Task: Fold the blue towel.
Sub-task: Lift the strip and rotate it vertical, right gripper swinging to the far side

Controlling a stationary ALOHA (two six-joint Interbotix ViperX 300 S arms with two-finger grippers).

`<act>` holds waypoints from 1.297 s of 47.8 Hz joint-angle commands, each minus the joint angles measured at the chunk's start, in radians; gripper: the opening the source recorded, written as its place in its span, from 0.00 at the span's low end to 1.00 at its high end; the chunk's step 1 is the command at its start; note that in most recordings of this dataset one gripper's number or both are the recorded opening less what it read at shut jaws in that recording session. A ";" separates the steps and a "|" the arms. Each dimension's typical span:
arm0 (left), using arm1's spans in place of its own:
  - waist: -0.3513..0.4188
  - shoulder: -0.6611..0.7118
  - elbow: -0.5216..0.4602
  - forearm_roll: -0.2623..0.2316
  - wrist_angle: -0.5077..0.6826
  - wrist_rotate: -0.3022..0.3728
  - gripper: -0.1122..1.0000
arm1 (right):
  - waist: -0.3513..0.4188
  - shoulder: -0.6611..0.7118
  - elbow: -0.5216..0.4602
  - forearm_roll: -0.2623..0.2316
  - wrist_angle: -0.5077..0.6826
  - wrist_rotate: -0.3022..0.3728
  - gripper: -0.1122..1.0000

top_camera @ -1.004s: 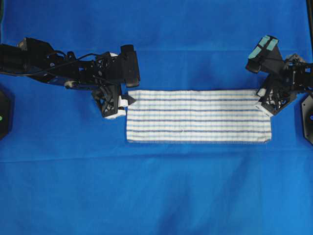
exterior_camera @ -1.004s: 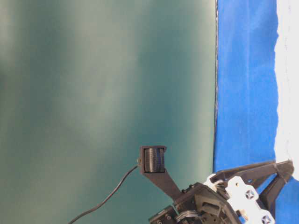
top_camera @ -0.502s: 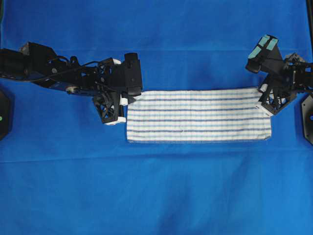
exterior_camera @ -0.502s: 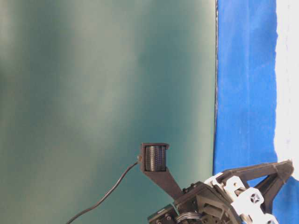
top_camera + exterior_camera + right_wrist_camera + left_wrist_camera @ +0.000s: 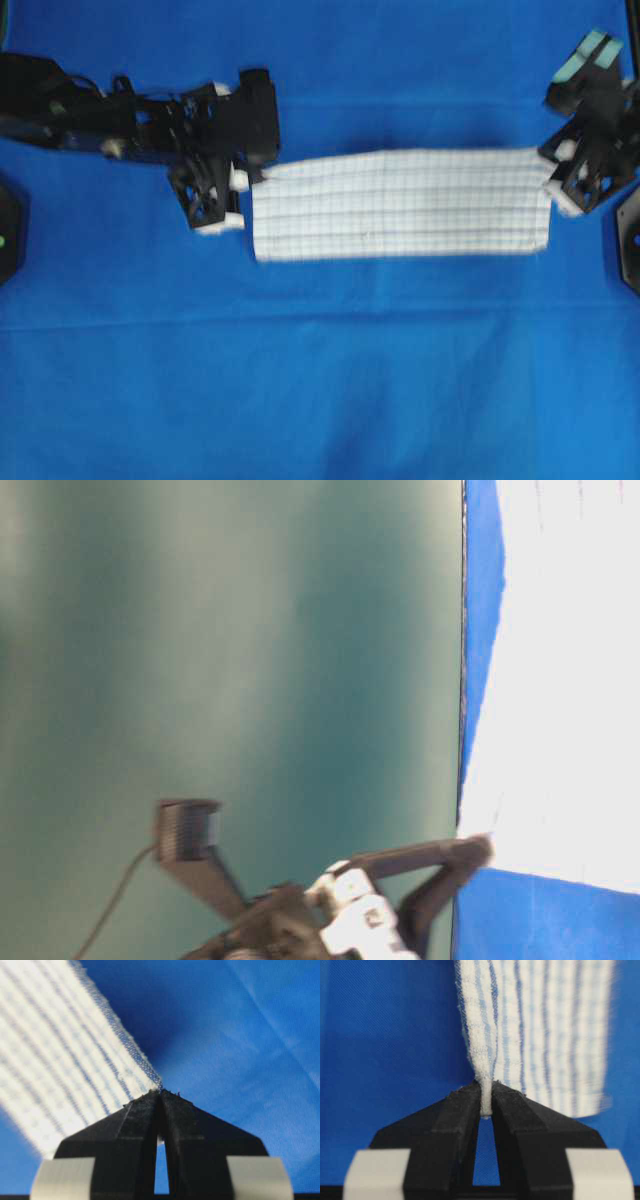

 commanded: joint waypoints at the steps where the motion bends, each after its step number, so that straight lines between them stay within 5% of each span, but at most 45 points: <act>1: -0.003 -0.048 -0.020 0.002 0.003 0.002 0.14 | 0.025 -0.046 -0.026 0.000 0.020 0.005 0.12; 17: -0.069 -0.038 -0.038 -0.002 -0.046 -0.011 0.14 | 0.048 -0.063 -0.038 -0.025 0.012 0.006 0.12; 40: -0.287 0.057 -0.173 -0.003 -0.213 -0.040 0.14 | -0.133 0.184 -0.222 -0.184 -0.130 -0.005 0.12; 62: -0.331 0.252 -0.413 -0.002 -0.267 -0.026 0.14 | -0.219 0.408 -0.417 -0.265 -0.276 -0.012 0.12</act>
